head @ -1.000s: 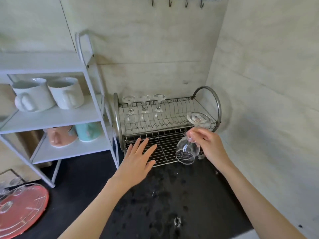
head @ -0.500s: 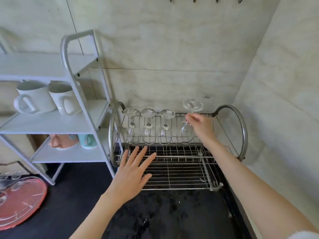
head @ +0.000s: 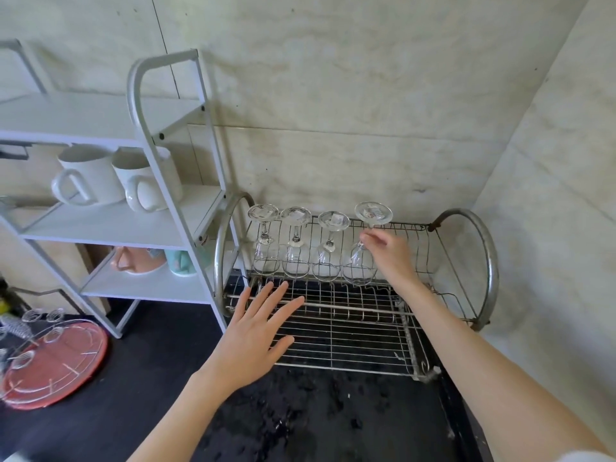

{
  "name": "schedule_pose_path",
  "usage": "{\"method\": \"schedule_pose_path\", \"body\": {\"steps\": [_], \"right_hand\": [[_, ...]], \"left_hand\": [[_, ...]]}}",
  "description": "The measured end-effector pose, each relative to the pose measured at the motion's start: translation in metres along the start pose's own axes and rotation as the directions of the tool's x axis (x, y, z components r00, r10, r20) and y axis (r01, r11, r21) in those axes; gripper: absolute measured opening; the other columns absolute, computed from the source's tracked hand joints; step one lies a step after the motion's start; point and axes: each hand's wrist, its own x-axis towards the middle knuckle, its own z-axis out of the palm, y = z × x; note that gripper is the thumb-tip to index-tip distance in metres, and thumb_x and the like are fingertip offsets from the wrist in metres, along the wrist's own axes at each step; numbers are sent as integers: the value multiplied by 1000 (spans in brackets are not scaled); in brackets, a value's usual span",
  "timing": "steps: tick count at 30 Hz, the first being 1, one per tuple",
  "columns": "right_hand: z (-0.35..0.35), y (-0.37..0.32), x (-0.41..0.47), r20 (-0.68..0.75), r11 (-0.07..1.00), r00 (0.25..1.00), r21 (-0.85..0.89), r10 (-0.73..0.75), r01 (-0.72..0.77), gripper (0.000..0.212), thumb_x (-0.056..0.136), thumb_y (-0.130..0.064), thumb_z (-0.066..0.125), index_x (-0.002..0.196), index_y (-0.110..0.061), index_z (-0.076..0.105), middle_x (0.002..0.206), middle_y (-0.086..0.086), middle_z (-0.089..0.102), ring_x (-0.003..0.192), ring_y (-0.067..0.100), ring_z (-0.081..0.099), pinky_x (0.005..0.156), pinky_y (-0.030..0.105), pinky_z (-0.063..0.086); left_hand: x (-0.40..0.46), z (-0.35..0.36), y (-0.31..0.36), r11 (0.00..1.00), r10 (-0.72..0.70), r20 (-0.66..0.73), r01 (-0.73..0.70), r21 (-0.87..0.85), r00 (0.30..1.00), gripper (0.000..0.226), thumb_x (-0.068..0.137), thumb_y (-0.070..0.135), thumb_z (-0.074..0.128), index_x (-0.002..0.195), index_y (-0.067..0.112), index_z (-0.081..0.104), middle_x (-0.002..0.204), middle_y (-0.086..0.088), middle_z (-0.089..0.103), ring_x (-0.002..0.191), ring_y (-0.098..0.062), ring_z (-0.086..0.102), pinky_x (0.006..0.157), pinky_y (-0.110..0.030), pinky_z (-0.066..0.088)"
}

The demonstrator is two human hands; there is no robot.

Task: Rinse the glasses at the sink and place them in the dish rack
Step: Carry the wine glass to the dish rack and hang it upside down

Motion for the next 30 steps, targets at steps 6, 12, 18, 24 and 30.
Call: {"method": "schedule_pose_path", "body": {"steps": [6, 12, 18, 24, 30], "right_hand": [[-4, 3, -5, 17, 999, 999, -16, 29, -28, 50, 93, -30, 56, 137, -11, 44, 139, 4, 49, 126, 17, 48, 102, 28, 37], [-8, 7, -53, 2, 950, 996, -299, -88, 85, 56, 96, -37, 47, 144, -11, 32, 148, 5, 37, 137, 17, 33, 110, 29, 25], [7, -20, -122, 134, 801, 945, -505, -297, 323, 58, 96, -43, 41, 147, -17, 25, 151, 0, 30, 140, 14, 26, 112, 27, 22], [54, -33, -205, 311, 750, 897, -498, -314, 436, 60, 97, -46, 37, 149, -21, 22, 155, -2, 22, 144, 13, 17, 116, 27, 5], [132, -48, -312, 465, 727, 811, -408, -356, 553, 69, 90, -58, 25, 143, -17, 37, 149, 2, 37, 139, 18, 32, 113, 31, 10]], "left_hand": [[0, -1, -3, 999, 15, -1, -15, 31, 1000, 64, 87, 53, 29, 145, 38, 6, 151, 0, 24, 139, -25, 20, 111, -40, -5], [4, -4, 2, 1000, -15, 8, 15, -12, 1000, 60, 92, 48, 29, 144, 42, -2, 155, 4, 3, 143, -20, -4, 112, -41, -14], [-22, -22, 25, 996, -91, 1, 91, -12, 996, 64, 96, 39, 40, 147, 32, 2, 153, 2, -10, 142, -23, -15, 111, -37, -13], [-132, -21, 31, 969, -247, -56, 247, 10, 968, 57, 86, 47, 34, 139, 25, 38, 146, -8, 39, 136, -34, 30, 104, -50, 30], [-285, -16, 6, 906, -423, 39, 424, -5, 905, 55, 85, 48, 42, 134, 24, 43, 140, -9, 47, 130, -35, 40, 97, -53, 41]]}}
